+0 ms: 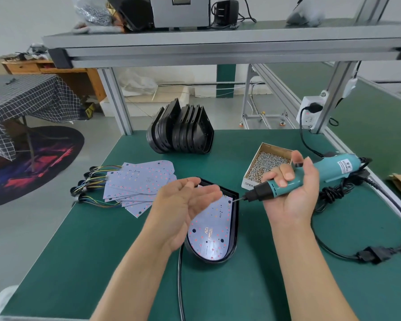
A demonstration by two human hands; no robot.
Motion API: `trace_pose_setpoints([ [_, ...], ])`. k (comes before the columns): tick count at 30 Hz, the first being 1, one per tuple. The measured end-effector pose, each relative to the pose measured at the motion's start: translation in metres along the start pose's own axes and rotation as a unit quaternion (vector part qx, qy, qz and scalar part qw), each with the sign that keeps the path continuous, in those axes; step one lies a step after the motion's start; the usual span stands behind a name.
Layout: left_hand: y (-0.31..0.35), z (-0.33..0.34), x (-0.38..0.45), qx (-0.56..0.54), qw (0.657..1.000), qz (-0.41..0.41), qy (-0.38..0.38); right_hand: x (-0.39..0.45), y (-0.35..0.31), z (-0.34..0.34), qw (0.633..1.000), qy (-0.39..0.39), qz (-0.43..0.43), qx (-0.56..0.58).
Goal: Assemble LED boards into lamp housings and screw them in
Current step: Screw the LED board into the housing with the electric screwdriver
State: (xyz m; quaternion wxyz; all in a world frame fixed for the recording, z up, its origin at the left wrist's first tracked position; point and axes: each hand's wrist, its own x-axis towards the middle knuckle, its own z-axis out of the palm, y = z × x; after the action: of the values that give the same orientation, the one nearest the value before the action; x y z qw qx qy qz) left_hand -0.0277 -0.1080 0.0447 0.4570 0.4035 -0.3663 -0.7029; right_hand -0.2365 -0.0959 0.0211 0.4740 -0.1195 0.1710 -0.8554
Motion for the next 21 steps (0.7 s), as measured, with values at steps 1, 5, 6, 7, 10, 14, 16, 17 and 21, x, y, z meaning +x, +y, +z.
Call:
trace_pose_setpoints([
  [1,-0.003,0.003,0.001,0.073,0.997,0.023,0.006,0.000,-0.001,0.002,1.000,-0.002,0.004,0.010],
  [5,-0.016,0.010,0.003,0.250,0.965,0.075,-0.002,-0.006,-0.003,0.012,0.998,-0.017,0.015,0.051],
  [6,-0.018,0.012,0.002,0.260,0.963,0.075,-0.016,-0.008,-0.003,0.014,0.998,-0.022,0.016,0.058],
  [7,-0.020,0.013,0.001,0.265,0.961,0.073,-0.028,-0.010,-0.003,0.017,0.998,-0.027,0.017,0.063],
  [10,-0.025,0.018,-0.003,0.246,0.967,0.050,-0.045,-0.014,0.000,0.024,0.997,-0.034,0.012,0.069],
  [14,-0.028,0.023,-0.007,0.173,0.985,0.001,0.014,-0.018,0.004,0.029,0.998,-0.030,0.009,0.058],
  [16,-0.029,0.025,-0.007,0.130,0.991,-0.013,0.036,-0.019,0.006,0.030,0.998,-0.025,0.009,0.054],
  [17,-0.030,0.026,-0.007,0.101,0.994,-0.024,0.042,-0.019,0.007,0.030,0.998,-0.022,0.010,0.051],
  [21,-0.026,0.026,-0.006,-0.011,0.996,-0.079,0.044,-0.020,0.009,0.029,0.999,-0.015,0.009,0.040],
])
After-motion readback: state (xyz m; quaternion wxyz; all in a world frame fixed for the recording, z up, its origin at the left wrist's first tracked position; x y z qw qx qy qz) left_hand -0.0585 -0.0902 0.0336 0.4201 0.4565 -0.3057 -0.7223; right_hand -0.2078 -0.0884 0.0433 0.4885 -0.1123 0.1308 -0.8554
